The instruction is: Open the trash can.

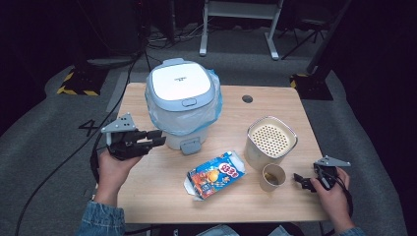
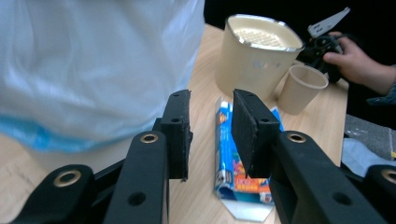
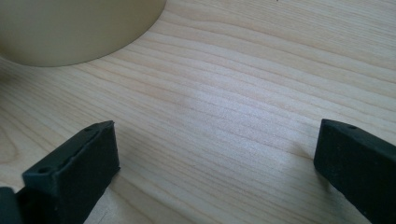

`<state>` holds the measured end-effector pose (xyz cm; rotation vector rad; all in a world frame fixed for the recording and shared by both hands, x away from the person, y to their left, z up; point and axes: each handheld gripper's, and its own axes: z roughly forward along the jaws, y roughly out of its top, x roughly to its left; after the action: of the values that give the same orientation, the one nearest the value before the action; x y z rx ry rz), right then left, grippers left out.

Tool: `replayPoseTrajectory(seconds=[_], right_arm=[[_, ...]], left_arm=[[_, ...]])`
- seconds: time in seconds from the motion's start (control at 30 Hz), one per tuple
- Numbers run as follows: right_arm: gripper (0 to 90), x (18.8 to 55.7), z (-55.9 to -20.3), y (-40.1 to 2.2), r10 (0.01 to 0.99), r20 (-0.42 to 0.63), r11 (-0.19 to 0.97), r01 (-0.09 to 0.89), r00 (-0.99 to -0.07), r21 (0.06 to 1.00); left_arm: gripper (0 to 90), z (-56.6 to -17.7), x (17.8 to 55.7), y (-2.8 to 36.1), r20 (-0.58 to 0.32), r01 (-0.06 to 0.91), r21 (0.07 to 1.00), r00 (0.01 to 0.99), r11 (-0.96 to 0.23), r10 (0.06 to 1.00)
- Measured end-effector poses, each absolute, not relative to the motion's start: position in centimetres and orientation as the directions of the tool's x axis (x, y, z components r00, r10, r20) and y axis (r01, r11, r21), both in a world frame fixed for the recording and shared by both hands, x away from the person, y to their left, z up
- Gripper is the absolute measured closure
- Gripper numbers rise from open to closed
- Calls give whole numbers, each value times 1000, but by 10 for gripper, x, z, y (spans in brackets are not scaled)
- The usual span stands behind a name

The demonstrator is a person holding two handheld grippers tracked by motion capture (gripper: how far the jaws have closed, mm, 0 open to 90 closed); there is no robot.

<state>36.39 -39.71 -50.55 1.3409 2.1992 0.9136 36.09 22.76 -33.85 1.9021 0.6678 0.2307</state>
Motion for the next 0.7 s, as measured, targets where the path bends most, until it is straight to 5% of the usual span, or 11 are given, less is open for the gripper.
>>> replayPoseTrajectory(seconds=[0.7], right_arm=[[1, 365, -506, -398, 883, -7, 334, 617, -470, 713]], left_arm=[[878, -276, 409, 212, -117, 278, 911, 883, -306, 454]])
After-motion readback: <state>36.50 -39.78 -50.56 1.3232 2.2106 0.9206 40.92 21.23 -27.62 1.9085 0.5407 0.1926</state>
